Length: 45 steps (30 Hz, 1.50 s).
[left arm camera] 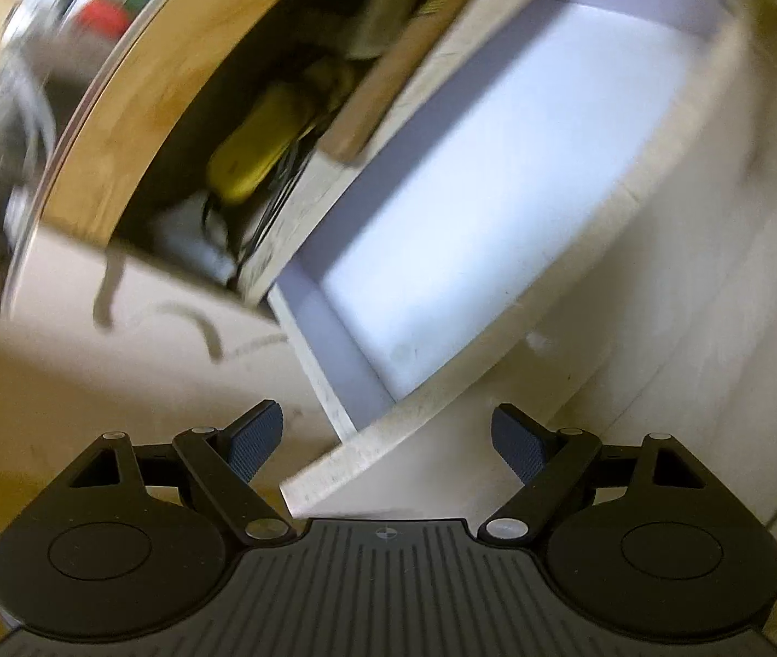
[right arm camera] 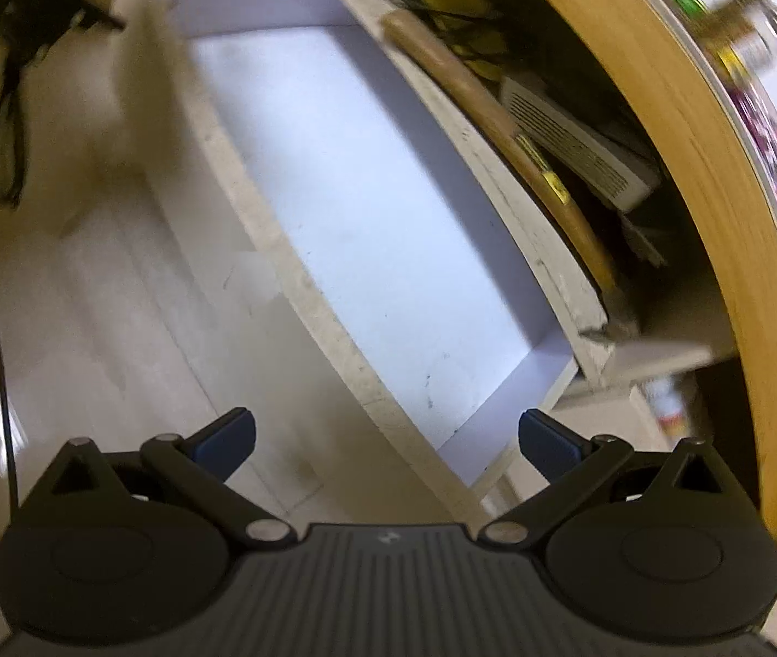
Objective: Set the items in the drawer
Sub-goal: 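Open the left gripper and back away from the open drawer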
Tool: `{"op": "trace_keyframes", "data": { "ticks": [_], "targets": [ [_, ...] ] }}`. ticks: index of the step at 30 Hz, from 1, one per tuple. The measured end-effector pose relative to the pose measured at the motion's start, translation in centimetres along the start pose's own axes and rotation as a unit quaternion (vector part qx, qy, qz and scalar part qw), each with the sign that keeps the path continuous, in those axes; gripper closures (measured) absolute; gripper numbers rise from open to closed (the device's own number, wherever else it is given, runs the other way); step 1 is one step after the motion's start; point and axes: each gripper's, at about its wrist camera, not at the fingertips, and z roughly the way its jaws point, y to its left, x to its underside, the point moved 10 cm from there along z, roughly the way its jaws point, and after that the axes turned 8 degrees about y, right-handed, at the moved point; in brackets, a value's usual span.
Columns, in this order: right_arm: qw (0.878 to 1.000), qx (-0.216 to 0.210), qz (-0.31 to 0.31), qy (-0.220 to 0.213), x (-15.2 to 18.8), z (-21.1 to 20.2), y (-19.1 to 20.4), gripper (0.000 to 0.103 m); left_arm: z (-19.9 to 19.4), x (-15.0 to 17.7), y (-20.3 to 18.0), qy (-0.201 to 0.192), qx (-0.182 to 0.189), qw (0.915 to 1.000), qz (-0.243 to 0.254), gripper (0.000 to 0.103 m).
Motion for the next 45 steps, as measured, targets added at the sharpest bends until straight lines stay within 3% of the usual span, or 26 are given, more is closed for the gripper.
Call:
{"op": "trace_keyframes", "data": {
  "ticks": [6, 10, 15, 21, 23, 25, 30, 33, 45],
  "targets": [
    [0.995, -0.009, 0.096, 0.013, 0.2, -0.2, -1.0, 0.0, -0.1, 0.8, 0.7, 0.039, 0.044, 0.9906, -0.124, 0.019],
    [0.985, -0.016, 0.173, 0.023, 0.5, -0.3, -1.7, 0.0, -0.2, 1.5, 1.5, 0.056, 0.085, 0.9679, -0.23, 0.019],
    [0.965, -0.027, 0.259, 0.034, 1.3, -0.4, -2.2, 0.0, -0.7, 2.0, 2.1, 0.058, 0.119, 0.939, -0.317, 0.019],
    [0.93, -0.053, 0.362, 0.039, 2.2, -0.4, -2.0, 0.0, -0.8, 2.5, 2.5, 0.057, 0.153, 0.9049, -0.393, 0.019],
    [0.917, -0.053, 0.393, 0.038, 2.6, -0.5, -2.1, 0.0, -0.9, 2.5, 2.6, 0.052, 0.163, 0.8971, -0.408, 0.019],
    [0.909, -0.045, 0.413, 0.032, 2.7, -0.7, -2.4, 0.0, -1.2, 2.3, 2.6, 0.047, 0.162, 0.8991, -0.404, 0.019],
    [0.902, -0.044, 0.428, 0.03, 2.9, -0.7, -2.8, 0.0, -1.4, 2.0, 2.7, 0.04, 0.159, 0.9032, -0.397, 0.019],
    [0.905, -0.041, 0.421, 0.028, 2.8, -0.7, -2.9, 0.0, -1.5, 2.0, 2.7, 0.038, 0.163, 0.8997, -0.403, 0.019],
    [0.906, -0.042, 0.421, 0.014, 2.0, -1.2, -3.5, 0.0, -2.5, 0.8, 3.3, 0.012, 0.152, 0.9057, -0.396, 0.019]
  ]
}}
